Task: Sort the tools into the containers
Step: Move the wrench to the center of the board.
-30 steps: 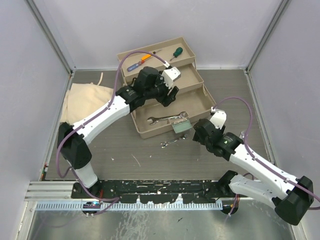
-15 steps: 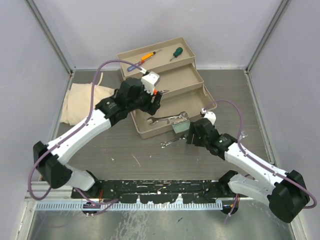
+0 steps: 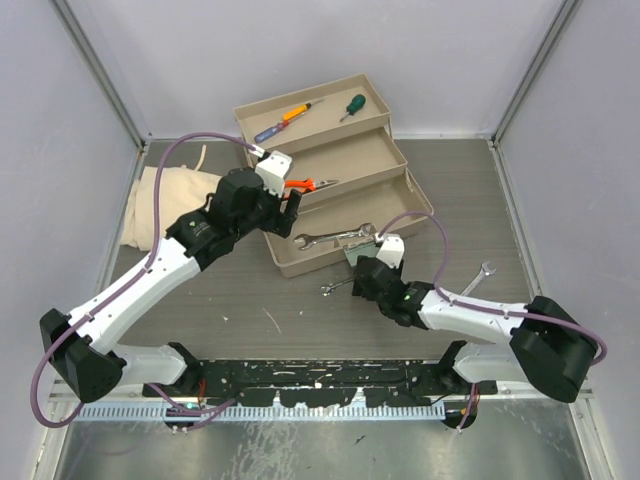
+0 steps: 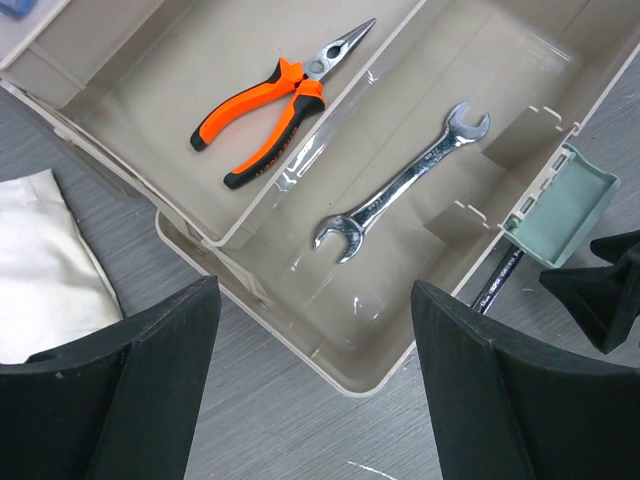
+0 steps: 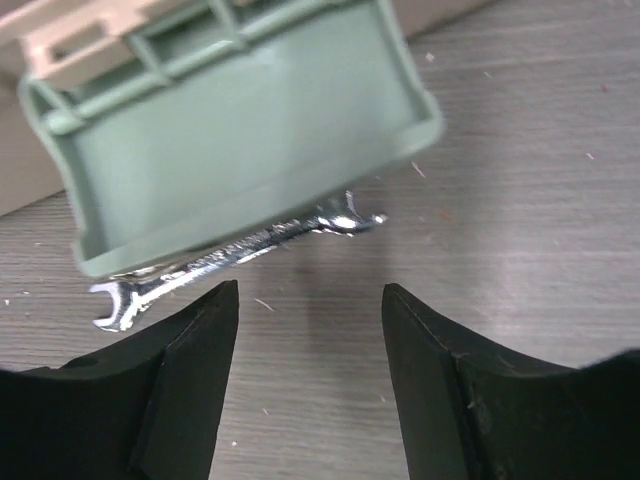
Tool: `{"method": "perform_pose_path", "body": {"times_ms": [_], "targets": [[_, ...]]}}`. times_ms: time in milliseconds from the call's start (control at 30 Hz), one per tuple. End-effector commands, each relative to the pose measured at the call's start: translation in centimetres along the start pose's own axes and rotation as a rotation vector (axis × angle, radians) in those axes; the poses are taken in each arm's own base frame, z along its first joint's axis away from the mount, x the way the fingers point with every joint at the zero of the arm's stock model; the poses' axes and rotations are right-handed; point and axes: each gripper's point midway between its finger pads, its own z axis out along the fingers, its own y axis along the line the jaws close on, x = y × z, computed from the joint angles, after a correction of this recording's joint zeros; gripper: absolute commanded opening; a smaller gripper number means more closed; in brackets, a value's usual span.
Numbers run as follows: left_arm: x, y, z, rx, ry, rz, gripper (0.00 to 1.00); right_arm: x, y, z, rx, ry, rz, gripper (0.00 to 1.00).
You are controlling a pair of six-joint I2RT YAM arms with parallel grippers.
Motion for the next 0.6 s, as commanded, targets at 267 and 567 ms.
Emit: {"method": "perform_pose_path", "body": {"times_ms": [267,567], "targets": [[0.0,1.5,-1.2,-0.058,-0.025,0.018,0.78,-2.8,4.3,1.9,-0.134,-0.217,-0.181,0.52],[0.6,1.4,-1.2,-0.053,-0.013,0.003,0.78,-1.5,4.7,3.7,-0.149,-0.225,-0.208,0.50]]}}
